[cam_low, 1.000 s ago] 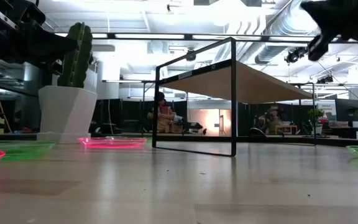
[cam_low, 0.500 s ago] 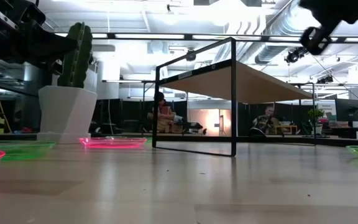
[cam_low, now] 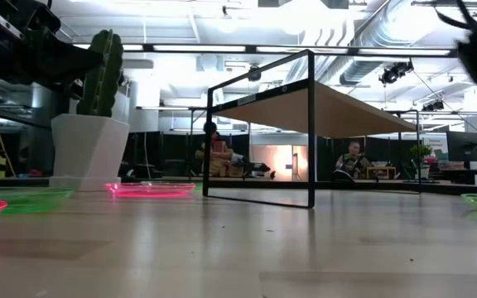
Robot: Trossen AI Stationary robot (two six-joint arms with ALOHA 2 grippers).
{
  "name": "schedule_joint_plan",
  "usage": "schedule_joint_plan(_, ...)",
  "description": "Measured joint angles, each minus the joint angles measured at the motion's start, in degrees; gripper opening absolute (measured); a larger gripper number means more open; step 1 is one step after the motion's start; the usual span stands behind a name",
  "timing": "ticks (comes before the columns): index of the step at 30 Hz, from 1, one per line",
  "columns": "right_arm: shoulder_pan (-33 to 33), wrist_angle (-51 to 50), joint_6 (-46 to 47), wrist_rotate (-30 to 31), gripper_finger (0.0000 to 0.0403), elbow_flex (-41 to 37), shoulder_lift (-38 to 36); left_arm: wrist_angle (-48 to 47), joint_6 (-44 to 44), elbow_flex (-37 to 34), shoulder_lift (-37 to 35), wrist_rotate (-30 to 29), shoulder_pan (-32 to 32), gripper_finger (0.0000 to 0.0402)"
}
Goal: Place and stack plates onto a shelf
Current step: Put the bottom right green plate on the shelf
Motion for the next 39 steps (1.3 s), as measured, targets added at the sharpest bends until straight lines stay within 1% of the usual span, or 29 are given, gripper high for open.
schedule_joint_plan(4,6.4,-4.8,14.1,-1.0,0.0,0.0,4.9,0.0,0.0,0.0,0.0,0.0,0.0,0.0001)
schedule_joint_plan(6,9.1,-6.8,19.6,-2.1,0.0,0.0,6.7,0.0,0.0,0.0,0.0,0.0,0.0,0.0001)
schedule_joint_plan(9,12.1,-7.8,24.8,-1.7,0.0,0.0,8.3,0.0,0.0,0.0,0.0,0.0,0.0,0.0001)
schedule_joint_plan(12,13.5,-8.9,27.4,0.9,0.0,0.1,9.1,0.0,0.0,0.0,0.0,0.0,0.0,0.0001)
schedule_joint_plan(14,13.6,-10.9,27.8,3.2,0.0,0.1,9.4,0.0,0.0,0.0,0.0,0.0,0.0,0.0001)
schedule_joint_plan(18,12.5,-18.6,28.8,8.1,0.0,0.1,9.4,0.0,0.0,0.0,0.0,0.0,0.0,0.0001)
schedule_joint_plan(21,10.8,-21.4,27.8,9.8,0.0,0.1,9.4,0.0,0.0,0.0,0.0,0.0,0.0,0.0001)
schedule_joint_plan(30,7.4,-21.6,24.4,10.0,0.0,0.1,9.8,0.0,0.0,0.0,0.0,0.0,0.0,0.0001)
schedule_joint_plan(33,6.9,-21.3,24.0,9.8,0.0,0.1,12.0,0.0,0.0,0.0,0.0,0.0,0.0,0.0001)
schedule_joint_plan(37,6.1,-18.6,22.0,6.9,0.0,0.1,16.8,0.0,0.0,0.0,0.0,0.0,0.0,0.0001)
schedule_joint_plan(39,5.8,-17.5,21.0,6.9,0.0,0.4,18.4,0.0,0.0,0.0,0.0,0.0,0.0,0.0001)
